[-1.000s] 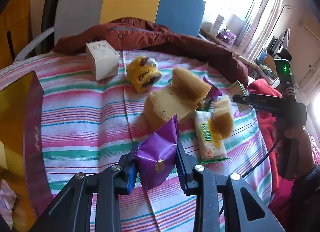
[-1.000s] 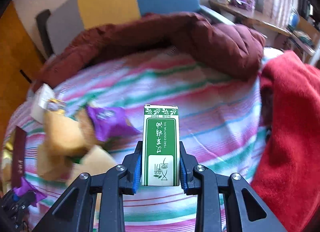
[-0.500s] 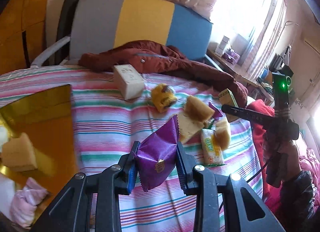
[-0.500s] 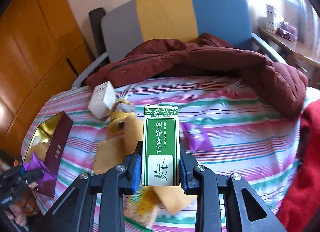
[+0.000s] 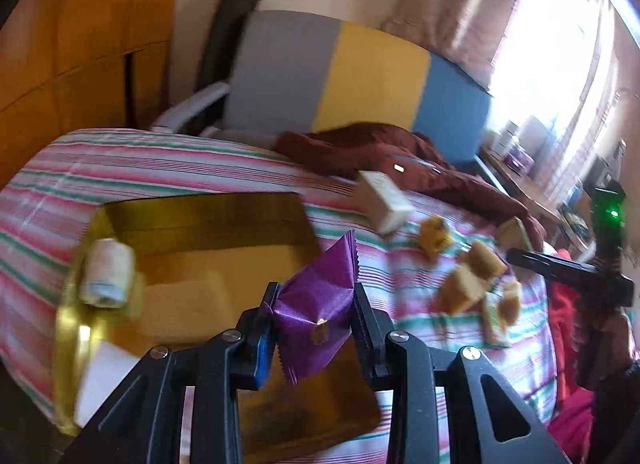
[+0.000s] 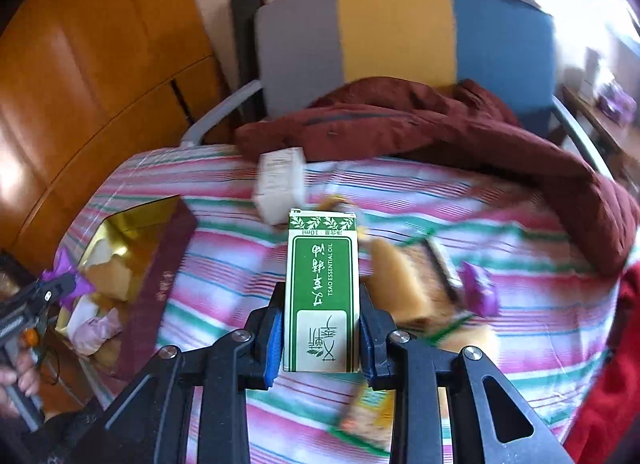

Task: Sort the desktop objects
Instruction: 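Carry the bottle and packet over the gold box and open both tools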

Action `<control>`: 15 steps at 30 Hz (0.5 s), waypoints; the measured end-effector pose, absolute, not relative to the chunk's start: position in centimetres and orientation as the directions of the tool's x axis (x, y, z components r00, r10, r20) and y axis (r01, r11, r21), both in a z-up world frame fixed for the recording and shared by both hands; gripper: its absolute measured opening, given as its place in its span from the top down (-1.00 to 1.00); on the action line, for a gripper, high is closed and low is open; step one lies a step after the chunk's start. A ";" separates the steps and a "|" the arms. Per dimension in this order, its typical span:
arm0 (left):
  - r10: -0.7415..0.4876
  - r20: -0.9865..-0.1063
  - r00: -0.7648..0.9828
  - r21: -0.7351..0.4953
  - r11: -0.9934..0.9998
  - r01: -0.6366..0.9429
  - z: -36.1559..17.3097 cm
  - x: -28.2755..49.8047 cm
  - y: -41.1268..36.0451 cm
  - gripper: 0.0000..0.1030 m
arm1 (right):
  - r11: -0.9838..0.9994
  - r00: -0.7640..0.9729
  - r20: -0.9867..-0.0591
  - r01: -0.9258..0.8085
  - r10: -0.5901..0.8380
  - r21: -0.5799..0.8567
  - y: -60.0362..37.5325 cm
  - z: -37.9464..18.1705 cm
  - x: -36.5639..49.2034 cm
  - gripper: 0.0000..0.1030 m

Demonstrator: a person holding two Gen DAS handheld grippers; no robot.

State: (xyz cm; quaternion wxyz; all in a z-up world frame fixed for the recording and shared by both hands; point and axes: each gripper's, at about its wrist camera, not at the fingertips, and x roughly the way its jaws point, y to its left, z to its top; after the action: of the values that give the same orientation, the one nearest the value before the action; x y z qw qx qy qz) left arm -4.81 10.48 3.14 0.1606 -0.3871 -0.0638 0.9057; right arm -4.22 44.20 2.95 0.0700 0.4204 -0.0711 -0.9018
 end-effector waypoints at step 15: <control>0.131 -0.730 -0.670 -0.156 -0.987 -0.023 -0.3 -5.8 -1.9 0.36 | -0.883 -0.514 -0.721 0.333 -0.465 0.331 23.4 3.4 -9.0 0.40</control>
State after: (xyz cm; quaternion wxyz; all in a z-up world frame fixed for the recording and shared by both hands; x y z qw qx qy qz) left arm -5.79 -1.91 -0.32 0.0422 -0.4038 -0.0669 0.9114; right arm -9.02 23.36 3.44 0.2301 0.4359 -0.0753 -0.8668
